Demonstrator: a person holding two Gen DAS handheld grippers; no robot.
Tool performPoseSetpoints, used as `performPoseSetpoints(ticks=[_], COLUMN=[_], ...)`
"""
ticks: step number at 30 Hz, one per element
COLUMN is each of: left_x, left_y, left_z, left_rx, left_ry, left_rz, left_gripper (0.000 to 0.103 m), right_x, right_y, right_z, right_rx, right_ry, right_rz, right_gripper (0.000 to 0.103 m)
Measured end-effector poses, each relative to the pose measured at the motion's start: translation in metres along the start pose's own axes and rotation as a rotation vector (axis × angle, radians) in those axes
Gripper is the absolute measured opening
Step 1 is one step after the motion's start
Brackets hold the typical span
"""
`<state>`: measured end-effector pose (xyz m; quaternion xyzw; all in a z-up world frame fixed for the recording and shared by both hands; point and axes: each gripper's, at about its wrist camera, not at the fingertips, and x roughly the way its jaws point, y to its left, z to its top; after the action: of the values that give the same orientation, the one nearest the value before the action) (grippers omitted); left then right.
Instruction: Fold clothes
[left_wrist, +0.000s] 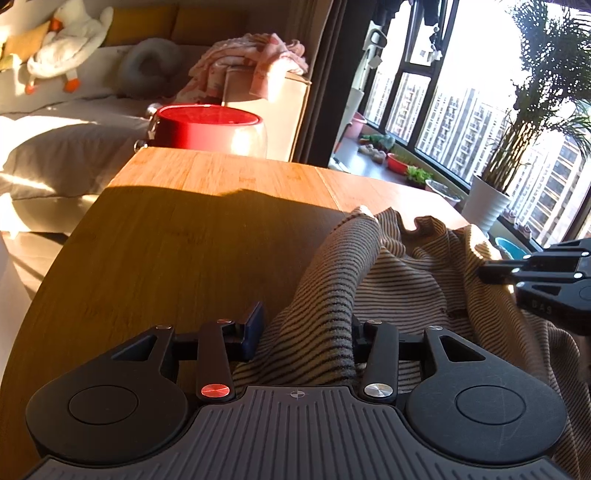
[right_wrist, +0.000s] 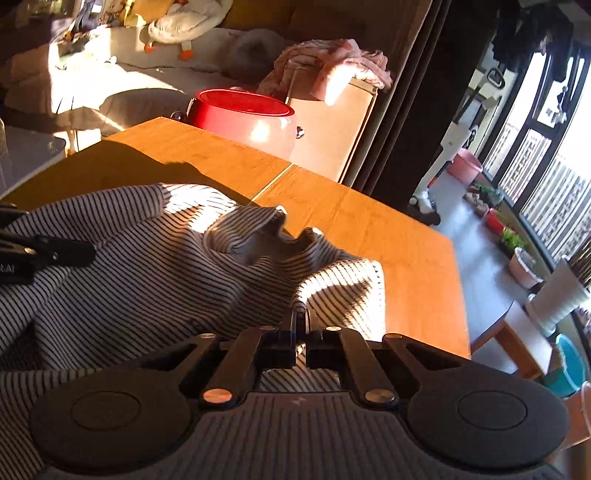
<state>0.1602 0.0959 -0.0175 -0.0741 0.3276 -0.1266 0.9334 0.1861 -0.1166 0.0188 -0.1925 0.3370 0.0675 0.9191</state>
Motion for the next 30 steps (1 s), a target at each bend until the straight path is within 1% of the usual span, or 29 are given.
performPoseSetpoints(ticks=[1,4,5,7,8,10,13,14,15,16,17,18,19,20,21,23,24,25,26,27,28,29,30], left_x=[0.0,-0.001,-0.001,-0.002,-0.003,-0.007,0.002,0.01,0.016,0.021,0.026,0.028,0.029,0.03,0.029,0.025,0.022,0.018,0.013,0.007,0.001,-0.006,-0.012], left_y=[0.0,0.0,0.0,-0.001,-0.001,-0.007,-0.025,-0.03,-0.033,-0.033,-0.032,-0.027,-0.021,-0.015,-0.01,-0.011,-0.012,-0.013,-0.014,-0.015,-0.017,-0.02,-0.023], left_z=[0.0,-0.001,0.0,0.003,0.007,0.017,0.031,0.032,0.033,0.033,0.033,0.034,0.035,0.037,0.038,0.039,0.04,0.043,0.047,0.05,0.053,0.056,0.058], left_rx=[-0.001,-0.003,-0.007,-0.017,-0.03,-0.016,0.073,0.106,0.135,0.153,0.167,0.163,0.146,0.13,0.116,0.123,0.125,0.112,0.099,0.085,0.066,0.051,0.036], left_ry=[-0.001,-0.002,0.004,0.014,0.019,0.013,0.028,0.04,0.049,0.046,0.039,0.025,0.019,0.016,0.018,0.01,0.003,-0.008,-0.02,-0.033,-0.051,-0.066,-0.079], left_rz=[0.0,0.001,0.003,0.002,-0.014,-0.038,-0.047,-0.033,-0.015,0.019,0.057,0.106,0.129,0.147,0.148,0.145,0.141,0.126,0.112,0.095,0.071,0.041,0.01], left_gripper=[0.048,0.048,0.048,0.046,0.045,0.046,0.046,0.047,0.044,0.033,0.029,0.029,0.03,0.034,0.035,0.038,0.039,0.04,0.042,0.042,0.042,0.044,0.045], right_x=[-0.002,0.009,0.015,0.023,0.027,0.029,0.029,0.028,0.028,0.026,0.025,0.023,0.022,0.02,0.017,0.007,-0.002,-0.017,-0.033,-0.045,-0.058,-0.066,-0.068], right_y=[-0.006,-0.034,-0.042,-0.055,-0.061,-0.051,-0.041,-0.04,-0.039,-0.04,-0.041,-0.042,-0.043,-0.045,-0.046,-0.047,-0.047,-0.046,-0.045,-0.044,-0.041,-0.033,-0.025], right_z=[0.0,0.0,-0.002,-0.011,-0.016,-0.024,-0.03,-0.031,-0.033,-0.036,-0.039,-0.041,-0.042,-0.044,-0.045,-0.043,-0.042,-0.04,-0.039,-0.039,-0.04,-0.043,-0.045], right_rx=[-0.034,-0.057,-0.033,0.041,0.078,0.052,0.031,0.029,0.027,0.028,0.029,0.032,0.035,0.038,0.039,0.034,0.039,0.056,0.073,0.094,0.114,0.11,0.096], right_ry=[-0.005,-0.007,0.006,0.023,0.032,0.004,-0.04,-0.047,-0.053,-0.061,-0.069,-0.075,-0.08,-0.085,-0.092,-0.108,-0.125,-0.157,-0.188,-0.205,-0.216,-0.211,-0.192], right_rz=[-0.037,-0.185,-0.197,-0.159,-0.139,-0.152,-0.176,-0.179,-0.181,-0.181,-0.18,-0.177,-0.175,-0.172,-0.162,-0.148,-0.132,-0.076,-0.018,0.06,0.177,0.267,0.313], right_gripper=[0.003,0.003,0.004,0.004,0.004,0.007,0.007,0.007,0.007,0.007,0.007,0.007,0.007,0.007,0.007,0.008,0.01,0.012,0.02,0.036,0.045,0.054,0.056])
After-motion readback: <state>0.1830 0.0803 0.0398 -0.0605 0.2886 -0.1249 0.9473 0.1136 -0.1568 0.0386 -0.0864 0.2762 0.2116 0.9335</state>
